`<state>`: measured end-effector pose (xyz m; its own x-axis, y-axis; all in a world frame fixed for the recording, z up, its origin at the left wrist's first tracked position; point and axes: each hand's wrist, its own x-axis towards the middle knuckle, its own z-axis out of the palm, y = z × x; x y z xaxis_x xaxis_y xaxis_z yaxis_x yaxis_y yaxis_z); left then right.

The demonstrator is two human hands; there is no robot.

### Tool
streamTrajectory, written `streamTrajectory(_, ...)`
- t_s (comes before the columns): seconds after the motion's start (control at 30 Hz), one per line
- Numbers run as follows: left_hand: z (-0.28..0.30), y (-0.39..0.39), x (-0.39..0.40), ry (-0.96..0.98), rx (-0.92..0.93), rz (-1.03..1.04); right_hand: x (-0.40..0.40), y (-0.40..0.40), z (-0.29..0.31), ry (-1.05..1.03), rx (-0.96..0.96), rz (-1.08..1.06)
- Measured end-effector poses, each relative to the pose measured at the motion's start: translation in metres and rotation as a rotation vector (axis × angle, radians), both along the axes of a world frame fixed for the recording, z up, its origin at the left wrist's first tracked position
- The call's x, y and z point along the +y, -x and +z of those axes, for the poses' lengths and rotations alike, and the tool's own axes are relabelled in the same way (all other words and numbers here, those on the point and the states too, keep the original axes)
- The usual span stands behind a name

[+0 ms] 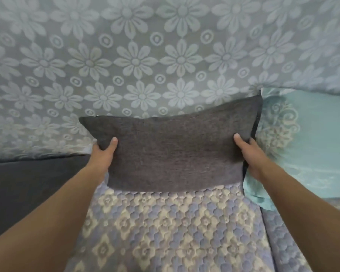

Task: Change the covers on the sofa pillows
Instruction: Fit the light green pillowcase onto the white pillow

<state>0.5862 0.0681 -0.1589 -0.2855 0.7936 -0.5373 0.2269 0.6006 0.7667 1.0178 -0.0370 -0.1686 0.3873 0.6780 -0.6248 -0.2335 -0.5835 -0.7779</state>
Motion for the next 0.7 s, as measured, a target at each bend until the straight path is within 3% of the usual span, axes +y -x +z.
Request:
streamTrajectory(0.07,-0.003,0.000,0.001,0.002,-0.001,-0.005,0.003,0.006,0.001,0.072,-0.125,0.011)
streamTrajectory(0.2,0.004,-0.013,-0.014,-0.124,0.220,-0.040,-0.008,0.011,0.005,0.045,-0.445,-0.114)
streamTrajectory(0.27,0.007,-0.008,-0.018,-0.143,0.151,-0.069,-0.007,0.016,0.006,0.039,-0.495,-0.149)
streamTrajectory(0.37,-0.007,-0.007,-0.027,0.004,0.045,-0.285,-0.016,0.026,0.007,0.220,-0.431,-0.128)
streamTrajectory(0.47,-0.006,-0.009,-0.044,0.060,0.075,-0.313,-0.013,0.064,0.019,0.319,-0.616,-0.083)
streamTrajectory(0.6,-0.018,0.043,-0.073,0.106,0.156,-0.235,-0.014,0.177,0.046,0.037,-0.851,-0.024)
streamTrajectory(0.7,-0.030,0.127,-0.088,0.074,0.243,-0.251,-0.011,0.275,0.036,-0.044,-0.830,0.202)
